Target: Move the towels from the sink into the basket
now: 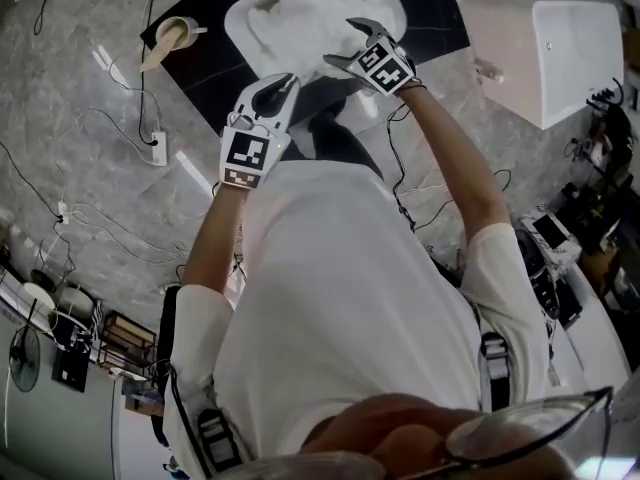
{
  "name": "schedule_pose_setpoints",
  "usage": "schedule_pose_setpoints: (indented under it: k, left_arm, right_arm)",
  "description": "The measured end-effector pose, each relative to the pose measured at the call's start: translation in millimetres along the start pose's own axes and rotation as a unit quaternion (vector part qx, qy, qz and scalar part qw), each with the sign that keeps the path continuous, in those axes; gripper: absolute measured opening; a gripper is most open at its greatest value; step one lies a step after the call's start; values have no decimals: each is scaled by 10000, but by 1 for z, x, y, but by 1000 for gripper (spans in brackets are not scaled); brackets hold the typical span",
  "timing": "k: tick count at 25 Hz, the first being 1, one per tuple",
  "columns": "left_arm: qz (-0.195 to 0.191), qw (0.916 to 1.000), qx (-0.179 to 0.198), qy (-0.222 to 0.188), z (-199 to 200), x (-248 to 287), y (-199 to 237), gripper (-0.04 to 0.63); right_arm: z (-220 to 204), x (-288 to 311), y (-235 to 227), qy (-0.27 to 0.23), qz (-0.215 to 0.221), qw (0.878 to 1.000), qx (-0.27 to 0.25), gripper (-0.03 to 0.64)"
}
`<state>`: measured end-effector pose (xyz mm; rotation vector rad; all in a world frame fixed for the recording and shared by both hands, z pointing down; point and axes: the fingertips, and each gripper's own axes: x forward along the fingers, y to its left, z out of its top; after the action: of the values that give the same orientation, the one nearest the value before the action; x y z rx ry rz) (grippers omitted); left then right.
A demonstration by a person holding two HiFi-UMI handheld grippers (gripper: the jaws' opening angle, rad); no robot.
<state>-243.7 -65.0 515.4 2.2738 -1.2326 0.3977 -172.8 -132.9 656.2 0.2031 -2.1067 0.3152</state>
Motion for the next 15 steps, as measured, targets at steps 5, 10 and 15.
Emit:
schedule_pose_setpoints:
  k: [5,10,15]
  left_arm:
    - [107,9998,-175,-19,-11,2,23,31]
    - [114,9989,-391,236,-24,-4,36,30]
    - [97,9984,-447,333,-37,-7,39,31]
  right_arm:
    - [-23,55,-7,982,211,9917,-805,489]
    - [-44,89,-24,1345,233,9906,-58,472]
    - [-68,104,-29,1592,253,9861,396,336]
